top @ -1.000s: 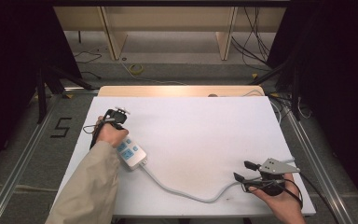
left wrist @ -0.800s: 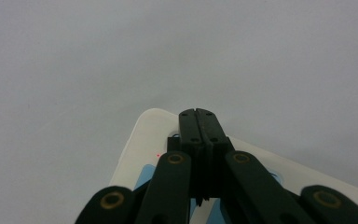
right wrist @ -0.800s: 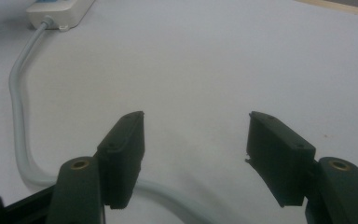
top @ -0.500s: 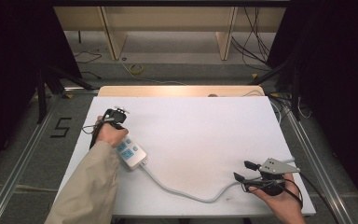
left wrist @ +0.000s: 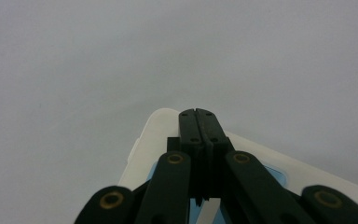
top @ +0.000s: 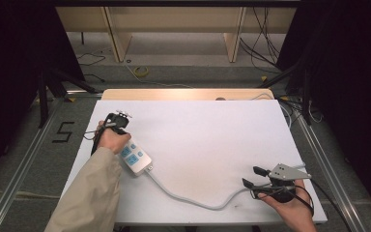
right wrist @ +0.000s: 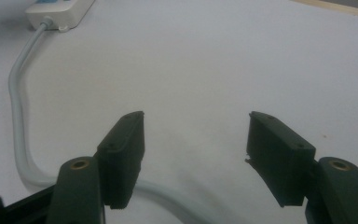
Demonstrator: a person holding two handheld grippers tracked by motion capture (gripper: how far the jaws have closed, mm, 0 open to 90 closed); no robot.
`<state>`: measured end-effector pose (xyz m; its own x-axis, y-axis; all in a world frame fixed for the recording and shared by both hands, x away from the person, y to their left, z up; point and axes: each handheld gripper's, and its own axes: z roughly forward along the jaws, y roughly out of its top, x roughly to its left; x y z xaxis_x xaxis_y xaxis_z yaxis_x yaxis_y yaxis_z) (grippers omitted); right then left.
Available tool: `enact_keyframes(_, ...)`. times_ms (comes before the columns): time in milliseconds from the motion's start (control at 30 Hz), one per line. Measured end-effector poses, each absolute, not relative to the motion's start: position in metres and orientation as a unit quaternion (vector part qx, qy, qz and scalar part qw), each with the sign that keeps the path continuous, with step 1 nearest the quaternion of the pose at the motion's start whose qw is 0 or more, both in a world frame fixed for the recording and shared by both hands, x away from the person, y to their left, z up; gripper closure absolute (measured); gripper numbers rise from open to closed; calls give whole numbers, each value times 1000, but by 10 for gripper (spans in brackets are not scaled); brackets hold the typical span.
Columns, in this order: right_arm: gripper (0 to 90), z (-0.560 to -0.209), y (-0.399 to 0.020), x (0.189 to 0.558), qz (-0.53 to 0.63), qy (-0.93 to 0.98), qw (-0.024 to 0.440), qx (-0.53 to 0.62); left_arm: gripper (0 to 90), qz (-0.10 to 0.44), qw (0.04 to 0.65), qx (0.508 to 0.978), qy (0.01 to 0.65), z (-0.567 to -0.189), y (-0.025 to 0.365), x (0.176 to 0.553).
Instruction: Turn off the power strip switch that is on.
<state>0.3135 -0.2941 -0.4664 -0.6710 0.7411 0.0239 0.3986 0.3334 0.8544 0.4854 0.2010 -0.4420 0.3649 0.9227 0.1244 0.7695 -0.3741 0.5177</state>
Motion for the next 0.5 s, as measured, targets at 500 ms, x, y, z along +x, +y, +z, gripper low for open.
enact_keyframes(500,379,-466,-294,313,452,794,189,359,869,224,221,799,513,-428,205,474)
